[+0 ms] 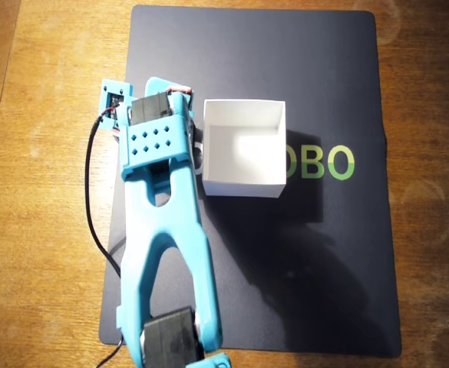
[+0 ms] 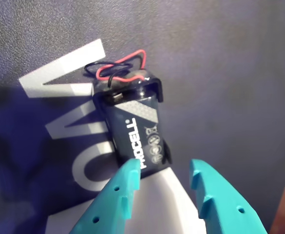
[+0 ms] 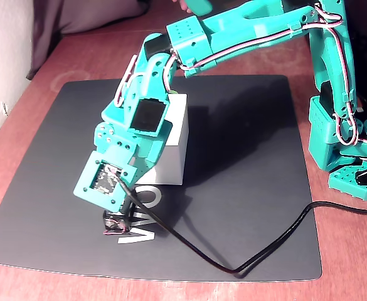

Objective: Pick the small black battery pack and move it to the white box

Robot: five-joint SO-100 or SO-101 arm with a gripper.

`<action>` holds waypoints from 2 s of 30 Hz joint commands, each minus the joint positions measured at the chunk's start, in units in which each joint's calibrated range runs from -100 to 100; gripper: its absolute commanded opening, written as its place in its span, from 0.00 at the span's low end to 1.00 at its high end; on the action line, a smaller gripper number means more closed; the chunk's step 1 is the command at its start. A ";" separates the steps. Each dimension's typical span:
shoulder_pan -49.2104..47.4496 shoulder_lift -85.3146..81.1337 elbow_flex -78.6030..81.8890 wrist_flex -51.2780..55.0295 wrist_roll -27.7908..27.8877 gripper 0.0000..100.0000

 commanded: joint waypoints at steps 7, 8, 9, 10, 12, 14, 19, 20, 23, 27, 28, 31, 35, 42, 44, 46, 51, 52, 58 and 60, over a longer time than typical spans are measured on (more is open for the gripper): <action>-0.80 1.78 -2.42 1.51 0.50 0.19; -0.80 1.86 -2.42 1.51 0.56 0.20; -0.80 1.95 -2.42 1.51 0.56 0.20; -0.80 2.04 -2.42 1.51 0.56 0.20; -0.92 2.13 -2.42 1.51 0.56 0.20; -0.92 2.39 -2.42 1.51 0.61 0.20; -1.50 4.49 -2.51 3.00 0.61 0.20; -1.86 4.58 -2.51 3.61 0.61 0.20; -2.09 5.11 -2.51 3.88 0.61 0.20; -2.09 5.20 -2.78 3.26 2.41 0.20; -2.09 5.20 -3.15 3.26 2.68 0.20; -2.09 5.28 -3.60 3.09 3.60 0.20; -2.09 5.90 -3.60 3.09 3.82 0.20; -2.09 6.77 -3.69 3.00 5.56 0.20; -2.09 6.95 -3.69 3.00 5.56 0.25; -2.09 6.95 -3.69 3.00 5.56 0.27; -2.09 7.04 -3.69 3.09 5.56 0.28; -2.09 7.04 -3.69 3.09 5.39 0.28; -4.55 7.04 -3.69 3.00 4.80 0.28; -5.26 7.04 -3.69 2.47 2.89 0.28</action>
